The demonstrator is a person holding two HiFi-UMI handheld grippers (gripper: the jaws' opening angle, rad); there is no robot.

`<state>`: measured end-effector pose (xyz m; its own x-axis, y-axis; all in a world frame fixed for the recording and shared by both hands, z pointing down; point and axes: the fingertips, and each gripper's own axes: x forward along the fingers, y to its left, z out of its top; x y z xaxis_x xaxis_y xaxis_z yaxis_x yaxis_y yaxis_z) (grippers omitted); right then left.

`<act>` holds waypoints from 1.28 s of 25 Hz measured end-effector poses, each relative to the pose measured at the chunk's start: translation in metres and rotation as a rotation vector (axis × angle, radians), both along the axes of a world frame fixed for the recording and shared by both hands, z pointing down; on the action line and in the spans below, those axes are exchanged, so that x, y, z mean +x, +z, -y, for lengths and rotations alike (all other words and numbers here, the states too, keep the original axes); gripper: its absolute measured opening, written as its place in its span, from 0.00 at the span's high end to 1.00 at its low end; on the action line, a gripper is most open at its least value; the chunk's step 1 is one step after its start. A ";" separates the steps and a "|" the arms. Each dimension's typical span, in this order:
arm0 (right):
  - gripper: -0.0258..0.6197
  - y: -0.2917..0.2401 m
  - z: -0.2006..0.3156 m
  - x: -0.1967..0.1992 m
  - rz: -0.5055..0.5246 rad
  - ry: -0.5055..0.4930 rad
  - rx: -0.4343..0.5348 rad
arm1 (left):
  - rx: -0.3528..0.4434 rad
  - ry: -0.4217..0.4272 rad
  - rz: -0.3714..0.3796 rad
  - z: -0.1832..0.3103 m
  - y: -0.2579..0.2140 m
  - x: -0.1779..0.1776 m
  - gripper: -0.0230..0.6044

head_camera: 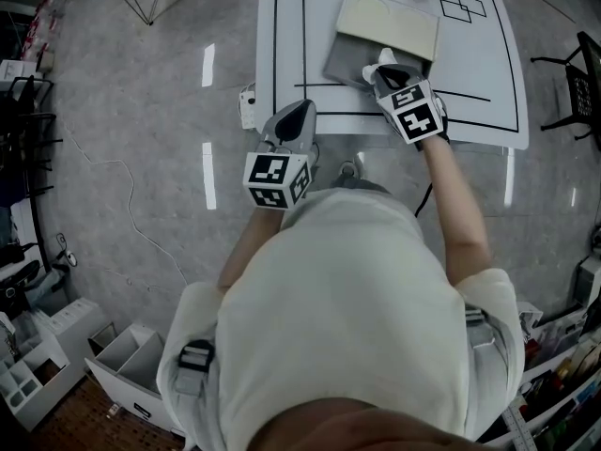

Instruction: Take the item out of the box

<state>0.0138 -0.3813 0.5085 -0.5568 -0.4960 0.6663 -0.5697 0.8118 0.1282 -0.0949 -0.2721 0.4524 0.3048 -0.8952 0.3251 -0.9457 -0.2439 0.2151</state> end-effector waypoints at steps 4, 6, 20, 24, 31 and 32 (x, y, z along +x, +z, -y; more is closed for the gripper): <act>0.94 -0.010 -0.018 -0.005 0.022 0.019 0.022 | 0.001 0.011 -0.001 -0.015 -0.002 -0.003 0.96; 0.94 -0.015 -0.029 -0.008 0.035 0.027 0.031 | 0.002 0.015 -0.003 -0.022 -0.004 -0.005 0.96; 0.94 -0.042 -0.103 -0.016 0.132 0.089 0.086 | 0.013 0.058 -0.015 -0.072 -0.005 -0.006 0.96; 0.94 -0.045 -0.124 -0.018 0.147 0.102 0.096 | 0.017 0.072 -0.017 -0.085 -0.005 -0.006 0.96; 0.94 -0.049 -0.164 -0.019 0.187 0.149 0.119 | 0.017 0.097 -0.022 -0.112 -0.001 -0.010 0.96; 0.94 -0.050 -0.170 -0.018 0.195 0.159 0.124 | 0.016 0.102 -0.023 -0.116 0.000 -0.009 0.96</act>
